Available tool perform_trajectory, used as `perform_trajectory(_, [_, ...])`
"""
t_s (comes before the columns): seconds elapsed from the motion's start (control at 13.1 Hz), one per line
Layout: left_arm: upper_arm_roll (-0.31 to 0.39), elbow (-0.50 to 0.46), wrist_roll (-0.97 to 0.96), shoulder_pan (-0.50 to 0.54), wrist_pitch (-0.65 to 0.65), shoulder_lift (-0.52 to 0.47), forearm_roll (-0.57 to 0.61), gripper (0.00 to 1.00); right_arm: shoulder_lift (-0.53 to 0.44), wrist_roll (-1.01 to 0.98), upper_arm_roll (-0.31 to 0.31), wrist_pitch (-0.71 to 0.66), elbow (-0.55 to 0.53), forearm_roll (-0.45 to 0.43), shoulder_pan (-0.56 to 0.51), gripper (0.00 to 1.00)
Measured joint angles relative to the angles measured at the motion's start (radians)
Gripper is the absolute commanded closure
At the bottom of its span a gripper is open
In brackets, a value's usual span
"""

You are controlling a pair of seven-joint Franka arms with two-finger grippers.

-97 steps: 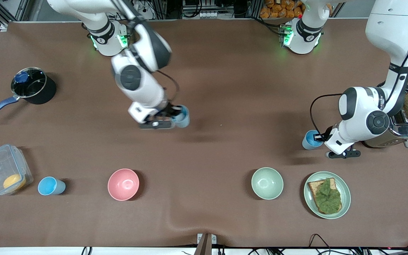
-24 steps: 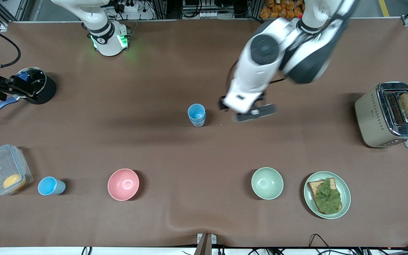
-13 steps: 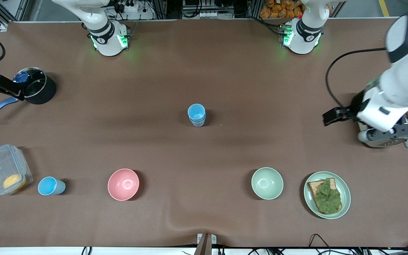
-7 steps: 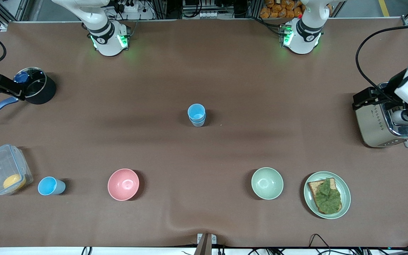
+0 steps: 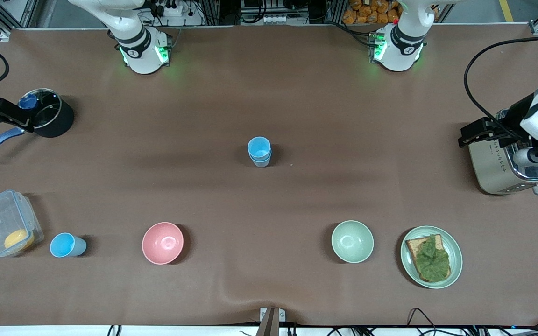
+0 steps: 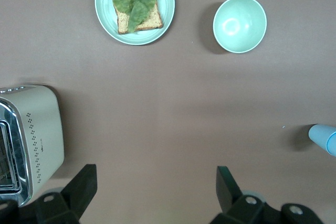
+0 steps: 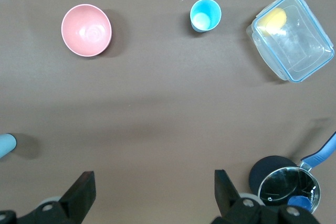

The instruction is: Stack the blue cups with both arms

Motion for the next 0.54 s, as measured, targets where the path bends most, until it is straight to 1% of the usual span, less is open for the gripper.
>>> perform_trajectory(0.23, [0.004, -0.046, 0.000, -0.005, 0.000, -0.032, 0.002, 0.00, 0.000, 0.000, 0.004, 0.000, 0.000, 0.000, 0.000, 0.00])
perform_trajectory(0.54, [0.004, -0.060, 0.001, -0.008, 0.005, -0.039, 0.002, 0.00, 0.000, 0.000, 0.003, -0.022, 0.000, 0.000, 0.000, 0.00])
